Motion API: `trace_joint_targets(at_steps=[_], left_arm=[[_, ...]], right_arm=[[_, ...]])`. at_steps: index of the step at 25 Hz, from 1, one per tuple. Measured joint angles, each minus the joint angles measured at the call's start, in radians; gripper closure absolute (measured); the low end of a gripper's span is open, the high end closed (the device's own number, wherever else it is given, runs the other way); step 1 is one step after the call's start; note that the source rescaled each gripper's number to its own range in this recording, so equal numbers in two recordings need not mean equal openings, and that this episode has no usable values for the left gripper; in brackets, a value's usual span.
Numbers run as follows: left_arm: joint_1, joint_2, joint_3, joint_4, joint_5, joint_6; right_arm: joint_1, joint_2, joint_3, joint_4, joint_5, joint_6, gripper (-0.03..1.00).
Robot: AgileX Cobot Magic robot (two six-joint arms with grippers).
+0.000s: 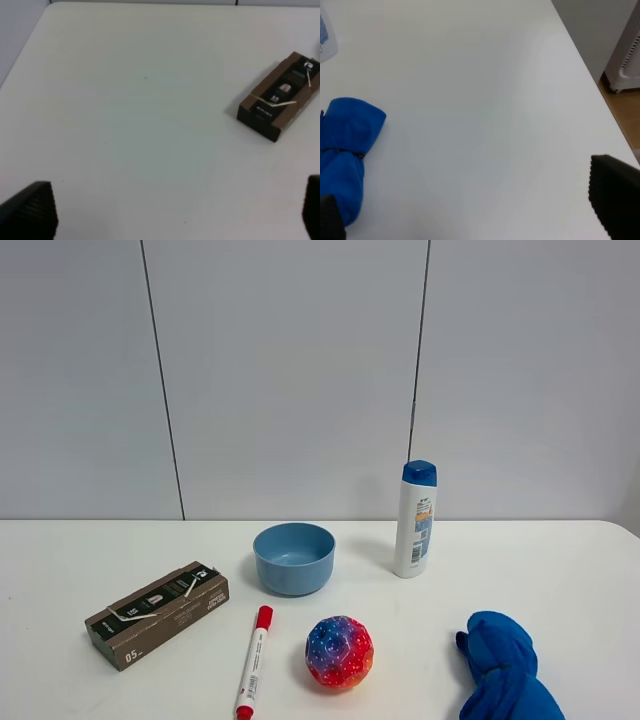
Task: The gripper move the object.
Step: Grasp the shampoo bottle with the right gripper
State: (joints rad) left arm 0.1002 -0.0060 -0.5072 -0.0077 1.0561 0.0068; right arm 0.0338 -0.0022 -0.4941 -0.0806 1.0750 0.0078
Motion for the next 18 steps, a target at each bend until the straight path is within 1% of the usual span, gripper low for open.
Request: trace_joint_targets(at_steps=[5,6,7,9,12,18], left_arm=[[0.0,0.0,0.0,0.0,0.0,0.0],[0.0,0.0,0.0,0.0,0.0,0.0],[0.0,0.0,0.0,0.0,0.0,0.0],[0.0,0.0,0.0,-0.001,0.0,0.0],[0.0,0.0,0.0,-0.001,0.0,0.0],[0.0,0.0,0.0,-0.001,0.0,0.0]], right_arm=[[0.0,0.0,-0.001,0.015,-0.01,0.0,-0.03],[0.0,0.002,-0.007,0.033,-0.022,0.0,-0.03],[0.0,0.016,-0.019,0.06,-0.057,0.0,-0.03],[0.0,0.075,-0.044,0.112,-0.18,0.001,-0.03],[0.0,0.2,-0.063,0.159,-0.398,-0.008,-0.03],[0.0,0.518,-0.064,0.171,-0.701,-0.054,-0.03]])
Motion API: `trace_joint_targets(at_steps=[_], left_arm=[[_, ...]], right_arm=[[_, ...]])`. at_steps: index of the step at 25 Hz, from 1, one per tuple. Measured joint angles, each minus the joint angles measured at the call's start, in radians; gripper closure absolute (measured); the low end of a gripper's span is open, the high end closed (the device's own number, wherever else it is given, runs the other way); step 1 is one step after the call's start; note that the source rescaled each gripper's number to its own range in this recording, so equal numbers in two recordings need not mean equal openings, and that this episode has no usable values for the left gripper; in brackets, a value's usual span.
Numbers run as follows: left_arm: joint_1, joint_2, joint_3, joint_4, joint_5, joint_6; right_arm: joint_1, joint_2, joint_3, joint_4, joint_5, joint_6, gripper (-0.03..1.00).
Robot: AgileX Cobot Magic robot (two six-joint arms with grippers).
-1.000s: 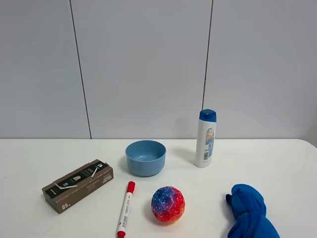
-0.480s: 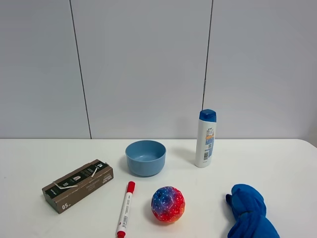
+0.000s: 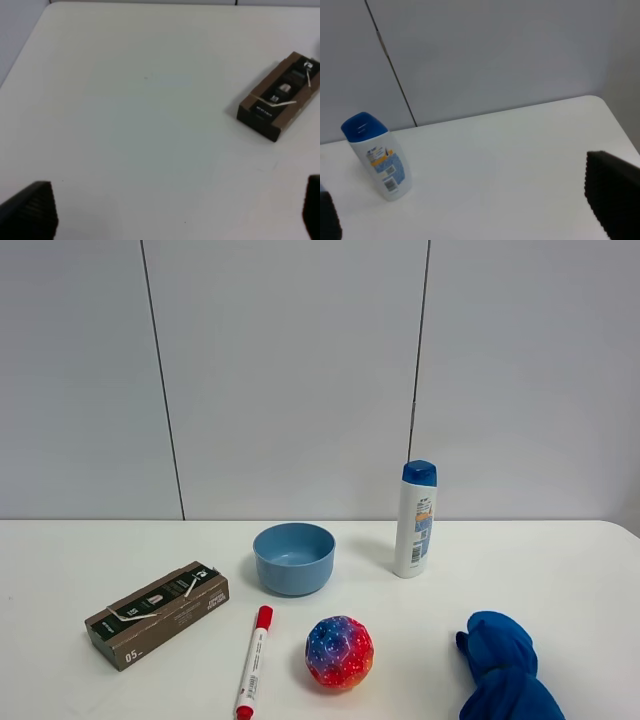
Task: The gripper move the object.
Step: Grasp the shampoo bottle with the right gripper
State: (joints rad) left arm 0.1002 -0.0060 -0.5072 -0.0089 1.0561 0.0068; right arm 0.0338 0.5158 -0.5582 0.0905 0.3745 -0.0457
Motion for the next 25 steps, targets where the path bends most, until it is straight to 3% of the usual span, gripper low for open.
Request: trace_joint_targets(at_steps=[4,11,25], left_arm=[[0.0,0.0,0.0,0.0,0.0,0.0],[0.0,0.0,0.0,0.0,0.0,0.0],[0.0,0.0,0.0,0.0,0.0,0.0]], right_arm=[[0.037,0.232,0.0,-0.012,-0.199,-0.043,-0.03],[0.233,0.587,0.0,-0.1,-0.55,-0.052,-0.03],[0.255,0.968,0.001,-0.08,-0.88,-0.08,-0.03]])
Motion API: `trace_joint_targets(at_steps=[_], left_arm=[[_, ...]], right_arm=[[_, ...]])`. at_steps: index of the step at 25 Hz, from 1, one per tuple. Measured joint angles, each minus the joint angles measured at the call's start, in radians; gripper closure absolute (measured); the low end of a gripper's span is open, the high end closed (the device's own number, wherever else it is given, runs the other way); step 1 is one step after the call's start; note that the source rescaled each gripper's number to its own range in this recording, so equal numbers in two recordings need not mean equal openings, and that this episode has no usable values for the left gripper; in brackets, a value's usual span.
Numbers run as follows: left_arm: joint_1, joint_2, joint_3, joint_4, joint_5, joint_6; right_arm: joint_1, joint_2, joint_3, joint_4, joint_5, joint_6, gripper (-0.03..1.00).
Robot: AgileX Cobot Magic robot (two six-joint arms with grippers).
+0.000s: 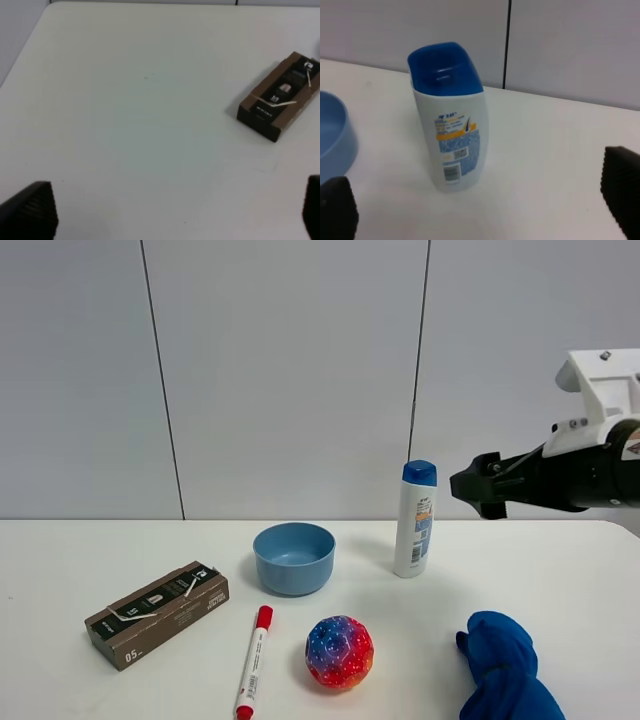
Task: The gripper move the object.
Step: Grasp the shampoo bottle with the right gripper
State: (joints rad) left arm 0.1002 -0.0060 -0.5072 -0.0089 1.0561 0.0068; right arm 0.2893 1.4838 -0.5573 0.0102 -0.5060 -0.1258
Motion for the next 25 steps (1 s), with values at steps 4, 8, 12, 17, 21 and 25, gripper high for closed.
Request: trace_joint_targets(at_steps=[4,8,12,17,21,25], left_arm=[[0.0,0.0,0.0,0.0,0.0,0.0],[0.0,0.0,0.0,0.0,0.0,0.0],[0.0,0.0,0.0,0.0,0.0,0.0],[0.0,0.0,0.0,0.0,0.0,0.0],[0.0,0.0,0.0,0.0,0.0,0.0],[0.0,0.0,0.0,0.0,0.0,0.0]], right_arm=[[0.0,0.113,-0.001,0.031,-0.122,-0.036,-0.03],[0.0,0.205,-0.002,0.04,-0.234,-0.048,-0.03],[0.0,0.273,-0.003,0.042,-0.296,-0.048,-0.03],[0.0,0.336,-0.003,0.042,-0.374,-0.048,-0.03],[0.0,0.364,-0.003,0.042,-0.423,-0.048,-0.03],[0.0,0.382,-0.03,0.039,-0.432,-0.048,-0.03]])
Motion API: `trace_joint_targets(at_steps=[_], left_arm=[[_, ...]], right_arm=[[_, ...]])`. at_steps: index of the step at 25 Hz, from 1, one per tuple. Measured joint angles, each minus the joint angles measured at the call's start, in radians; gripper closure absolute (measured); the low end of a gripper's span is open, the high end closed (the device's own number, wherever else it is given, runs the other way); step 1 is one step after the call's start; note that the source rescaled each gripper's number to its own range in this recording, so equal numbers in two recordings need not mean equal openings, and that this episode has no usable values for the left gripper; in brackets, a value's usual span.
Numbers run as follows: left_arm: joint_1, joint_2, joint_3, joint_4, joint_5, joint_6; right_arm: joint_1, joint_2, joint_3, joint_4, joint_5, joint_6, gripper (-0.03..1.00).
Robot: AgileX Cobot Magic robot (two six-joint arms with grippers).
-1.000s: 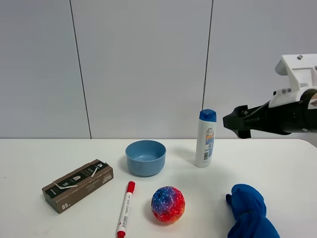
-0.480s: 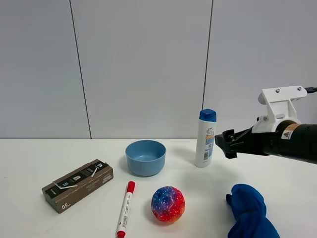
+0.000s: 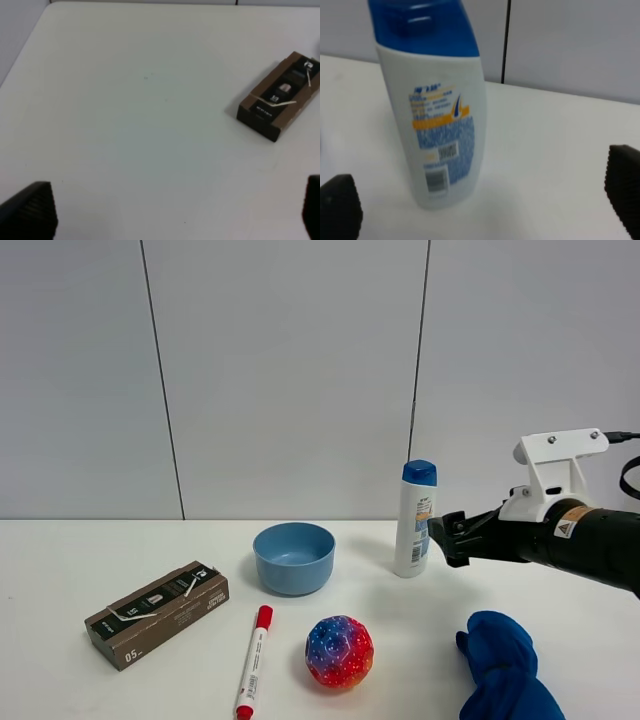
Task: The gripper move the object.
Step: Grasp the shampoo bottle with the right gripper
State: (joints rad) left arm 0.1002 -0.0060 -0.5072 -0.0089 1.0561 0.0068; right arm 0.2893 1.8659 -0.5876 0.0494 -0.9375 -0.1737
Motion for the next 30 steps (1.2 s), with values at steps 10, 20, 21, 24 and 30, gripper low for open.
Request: trace_joint_targets(at_steps=[10,20,21,24,30], left_arm=[[0.0,0.0,0.0,0.0,0.0,0.0],[0.0,0.0,0.0,0.0,0.0,0.0],[0.0,0.0,0.0,0.0,0.0,0.0],[0.0,0.0,0.0,0.0,0.0,0.0],[0.0,0.0,0.0,0.001,0.0,0.0]], right_arm=[[0.0,0.087,-0.188,-0.028,0.059,0.0,-0.03],[0.0,0.183,-0.27,-0.074,0.084,0.0,-0.03],[0.0,0.191,-0.275,-0.077,0.084,0.0,-0.03],[0.0,0.22,-0.298,-0.095,0.083,0.0,-0.03],[0.0,0.264,-0.377,-0.134,0.084,0.01,-0.03]])
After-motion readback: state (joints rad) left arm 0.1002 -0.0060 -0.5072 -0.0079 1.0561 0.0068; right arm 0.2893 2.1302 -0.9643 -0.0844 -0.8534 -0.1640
